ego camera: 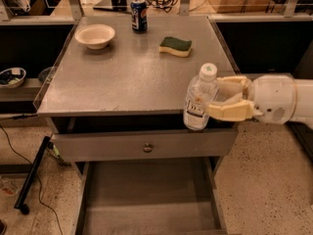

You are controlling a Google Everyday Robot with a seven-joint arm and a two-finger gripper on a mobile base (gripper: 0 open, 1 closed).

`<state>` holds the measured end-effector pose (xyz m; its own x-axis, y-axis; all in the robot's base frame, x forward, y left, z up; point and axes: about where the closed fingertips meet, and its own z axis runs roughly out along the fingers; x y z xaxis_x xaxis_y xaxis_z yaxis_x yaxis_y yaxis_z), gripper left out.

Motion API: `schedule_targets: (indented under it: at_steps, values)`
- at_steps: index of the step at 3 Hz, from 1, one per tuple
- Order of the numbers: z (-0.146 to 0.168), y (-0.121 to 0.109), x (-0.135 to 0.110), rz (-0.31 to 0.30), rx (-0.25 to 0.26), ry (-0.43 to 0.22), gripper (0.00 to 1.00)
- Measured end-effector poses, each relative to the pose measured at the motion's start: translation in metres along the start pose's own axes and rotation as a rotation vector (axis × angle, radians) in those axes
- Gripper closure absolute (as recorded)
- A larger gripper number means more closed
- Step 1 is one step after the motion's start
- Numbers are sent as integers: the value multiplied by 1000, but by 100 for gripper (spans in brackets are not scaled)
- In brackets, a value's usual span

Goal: Pick blue plastic bottle from middle drawer and place on counter

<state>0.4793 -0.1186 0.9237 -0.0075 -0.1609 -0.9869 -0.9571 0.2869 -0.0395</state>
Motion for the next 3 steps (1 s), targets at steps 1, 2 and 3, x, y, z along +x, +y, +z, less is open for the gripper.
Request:
schedule_targets:
  at_steps: [1, 2, 3]
  values:
    - [-14, -21, -41, -47, 22, 6, 100]
    - [-17, -35, -50, -50, 26, 14, 100]
    - [-16, -97, -55, -4, 23, 50, 100]
